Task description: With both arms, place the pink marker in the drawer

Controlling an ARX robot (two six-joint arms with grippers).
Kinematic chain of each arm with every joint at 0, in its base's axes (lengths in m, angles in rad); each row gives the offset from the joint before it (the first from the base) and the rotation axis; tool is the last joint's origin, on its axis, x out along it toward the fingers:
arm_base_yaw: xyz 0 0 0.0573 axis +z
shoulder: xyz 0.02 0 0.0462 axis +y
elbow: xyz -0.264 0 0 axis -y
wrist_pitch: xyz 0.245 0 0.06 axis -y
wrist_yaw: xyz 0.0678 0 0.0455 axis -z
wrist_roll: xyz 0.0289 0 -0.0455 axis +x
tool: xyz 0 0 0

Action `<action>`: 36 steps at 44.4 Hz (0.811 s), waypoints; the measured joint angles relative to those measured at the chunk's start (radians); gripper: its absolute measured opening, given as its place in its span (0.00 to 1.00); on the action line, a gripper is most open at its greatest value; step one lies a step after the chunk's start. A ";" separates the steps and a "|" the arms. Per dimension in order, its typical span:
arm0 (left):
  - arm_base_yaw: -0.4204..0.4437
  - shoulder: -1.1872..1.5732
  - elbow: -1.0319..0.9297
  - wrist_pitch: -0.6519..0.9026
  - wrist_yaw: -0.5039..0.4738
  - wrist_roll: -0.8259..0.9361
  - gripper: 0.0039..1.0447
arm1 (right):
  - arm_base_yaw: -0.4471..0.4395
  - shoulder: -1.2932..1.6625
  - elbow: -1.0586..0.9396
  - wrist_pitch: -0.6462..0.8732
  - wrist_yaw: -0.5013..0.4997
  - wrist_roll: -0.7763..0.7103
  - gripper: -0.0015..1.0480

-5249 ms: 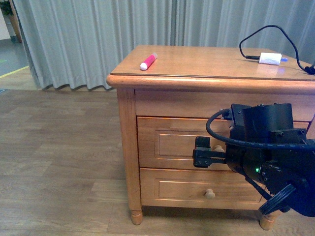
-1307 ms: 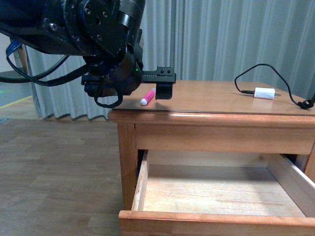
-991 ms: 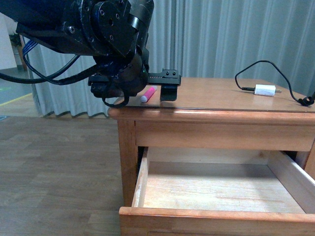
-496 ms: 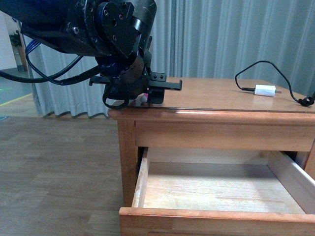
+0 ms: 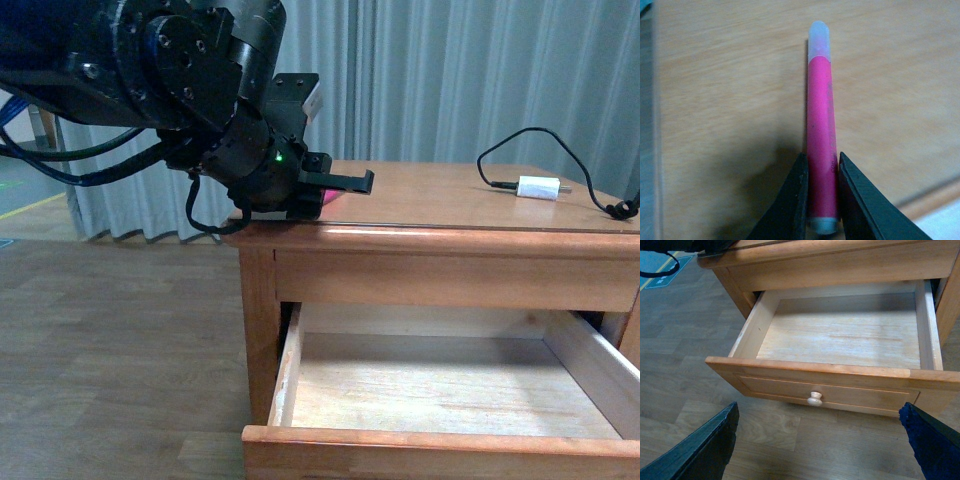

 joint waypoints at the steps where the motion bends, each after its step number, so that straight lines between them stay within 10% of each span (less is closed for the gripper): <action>1: 0.000 -0.004 -0.006 0.003 0.007 0.003 0.14 | 0.000 0.000 0.000 0.000 0.000 0.000 0.92; 20: 0.004 -0.369 -0.425 0.108 0.357 0.259 0.14 | 0.000 0.000 0.000 0.000 0.000 0.000 0.92; 36: -0.061 -0.334 -0.597 0.171 0.304 0.377 0.14 | 0.000 0.000 0.000 0.000 0.000 0.000 0.92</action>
